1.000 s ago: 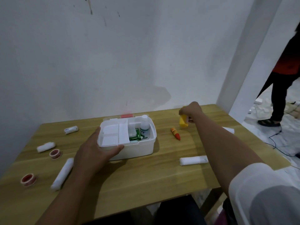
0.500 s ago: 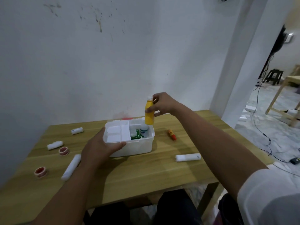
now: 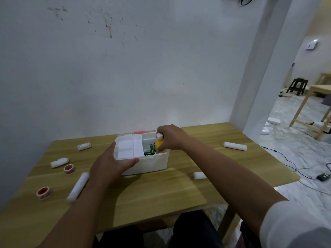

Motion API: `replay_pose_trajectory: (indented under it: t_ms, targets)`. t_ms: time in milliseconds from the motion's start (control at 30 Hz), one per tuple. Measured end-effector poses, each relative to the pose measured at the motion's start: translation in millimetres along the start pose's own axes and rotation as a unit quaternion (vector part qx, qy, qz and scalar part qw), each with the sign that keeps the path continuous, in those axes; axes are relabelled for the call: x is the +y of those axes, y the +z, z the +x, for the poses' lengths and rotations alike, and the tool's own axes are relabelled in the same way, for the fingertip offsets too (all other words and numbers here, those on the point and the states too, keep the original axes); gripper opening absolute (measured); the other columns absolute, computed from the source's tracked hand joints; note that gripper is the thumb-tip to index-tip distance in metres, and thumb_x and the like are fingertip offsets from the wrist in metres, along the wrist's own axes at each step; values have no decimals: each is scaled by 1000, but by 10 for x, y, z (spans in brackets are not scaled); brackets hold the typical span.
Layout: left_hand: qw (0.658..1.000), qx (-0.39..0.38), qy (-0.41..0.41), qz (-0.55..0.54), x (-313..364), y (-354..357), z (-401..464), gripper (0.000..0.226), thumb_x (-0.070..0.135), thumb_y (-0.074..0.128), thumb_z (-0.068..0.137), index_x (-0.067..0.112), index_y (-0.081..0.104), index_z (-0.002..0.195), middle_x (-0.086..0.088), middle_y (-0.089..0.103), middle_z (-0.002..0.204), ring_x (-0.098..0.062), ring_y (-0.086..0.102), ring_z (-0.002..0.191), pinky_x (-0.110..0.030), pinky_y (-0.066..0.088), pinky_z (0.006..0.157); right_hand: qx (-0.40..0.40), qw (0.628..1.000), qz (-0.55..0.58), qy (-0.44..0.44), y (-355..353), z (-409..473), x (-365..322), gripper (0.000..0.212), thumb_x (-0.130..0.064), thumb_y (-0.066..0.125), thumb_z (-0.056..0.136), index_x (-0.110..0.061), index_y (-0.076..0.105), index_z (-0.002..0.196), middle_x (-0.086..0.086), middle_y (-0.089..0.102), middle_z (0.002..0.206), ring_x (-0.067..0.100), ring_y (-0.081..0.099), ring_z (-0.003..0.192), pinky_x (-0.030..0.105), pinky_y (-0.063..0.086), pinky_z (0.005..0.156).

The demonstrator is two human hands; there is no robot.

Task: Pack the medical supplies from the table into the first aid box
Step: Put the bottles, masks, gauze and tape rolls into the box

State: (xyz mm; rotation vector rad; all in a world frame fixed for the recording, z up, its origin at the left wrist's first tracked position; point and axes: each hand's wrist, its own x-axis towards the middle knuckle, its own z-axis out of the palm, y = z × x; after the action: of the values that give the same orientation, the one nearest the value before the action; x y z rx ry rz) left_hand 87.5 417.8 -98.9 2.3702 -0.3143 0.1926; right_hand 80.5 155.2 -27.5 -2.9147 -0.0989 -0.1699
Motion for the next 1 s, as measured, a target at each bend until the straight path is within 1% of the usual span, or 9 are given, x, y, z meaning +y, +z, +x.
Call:
replay_pose_trajectory:
  t_ms: [100, 233, 367, 500, 567, 633, 733, 833, 1000]
  targets:
    - [1000, 1, 0, 0, 0, 10, 8, 118, 91, 69, 54, 38, 37, 154, 7, 56, 148, -24, 55, 129, -41, 53, 87, 7, 998, -60, 5, 93, -5, 41, 54, -50, 88, 71, -25, 66, 113, -3, 69, 111, 17, 53, 91, 32, 40, 71]
    - [1000, 9, 2, -3, 7, 24, 8, 114, 85, 73, 58, 38, 37, 155, 7, 56, 148, -24, 54, 130, -41, 52, 86, -2, 999, -47, 12, 49, 10, 50, 59, -53, 89, 69, -25, 68, 116, -9, 62, 102, 15, 53, 92, 34, 45, 75]
    - [1000, 11, 5, 2, -9, 22, 1, 113, 89, 70, 57, 40, 37, 153, 8, 58, 146, -22, 56, 128, -40, 53, 85, -17, 984, 171, 52, -146, 11, 187, 63, -50, 96, 63, -16, 77, 112, -9, 73, 102, 11, 68, 96, 31, 58, 85]
    - [1000, 15, 15, -1, 10, 15, -13, 107, 83, 74, 61, 40, 39, 152, 8, 58, 145, -22, 55, 128, -37, 50, 81, 76, 938, 315, 119, -218, -29, 496, 50, -57, 83, 79, -12, 79, 98, 0, 78, 94, 12, 72, 85, 28, 57, 73]
    - [1000, 14, 10, 1, 7, 21, -11, 109, 83, 75, 61, 39, 38, 153, 7, 57, 146, -22, 55, 129, -38, 50, 83, 105, 933, 292, 180, -102, -24, 698, 44, -52, 79, 87, -9, 78, 96, 2, 77, 93, 20, 73, 87, 35, 59, 78]
    - [1000, 15, 2, 0, 0, 22, -8, 113, 86, 72, 58, 38, 37, 154, 8, 57, 147, -22, 55, 129, -40, 51, 86, 80, 947, 201, 237, 83, -25, 890, 36, -41, 79, 89, -8, 77, 101, 6, 77, 98, 23, 71, 94, 38, 59, 86]
    - [1000, 15, 0, 0, 10, 10, -13, 112, 87, 72, 58, 38, 38, 154, 9, 58, 146, -21, 55, 128, -40, 52, 87, 10, 949, 90, 301, 336, -106, 1033, 31, -38, 77, 84, -10, 71, 96, 7, 74, 88, 24, 71, 87, 36, 58, 74]
    - [1000, 16, 5, -3, 31, -5, -20, 107, 85, 73, 58, 41, 41, 150, 11, 60, 142, -20, 57, 125, -38, 51, 83, 2, 949, 42, 313, 508, -143, 1081, 30, -40, 69, 91, -15, 58, 80, 5, 66, 81, 25, 68, 80, 31, 48, 62]
    - [1000, 22, 7, -10, 53, -18, -46, 102, 78, 77, 62, 40, 43, 150, 10, 61, 141, -20, 56, 126, -35, 47, 80, 44, 951, 65, 300, 410, -62, 1030, 38, -48, 74, 89, -10, 68, 91, 6, 71, 88, 26, 69, 84, 34, 56, 73]
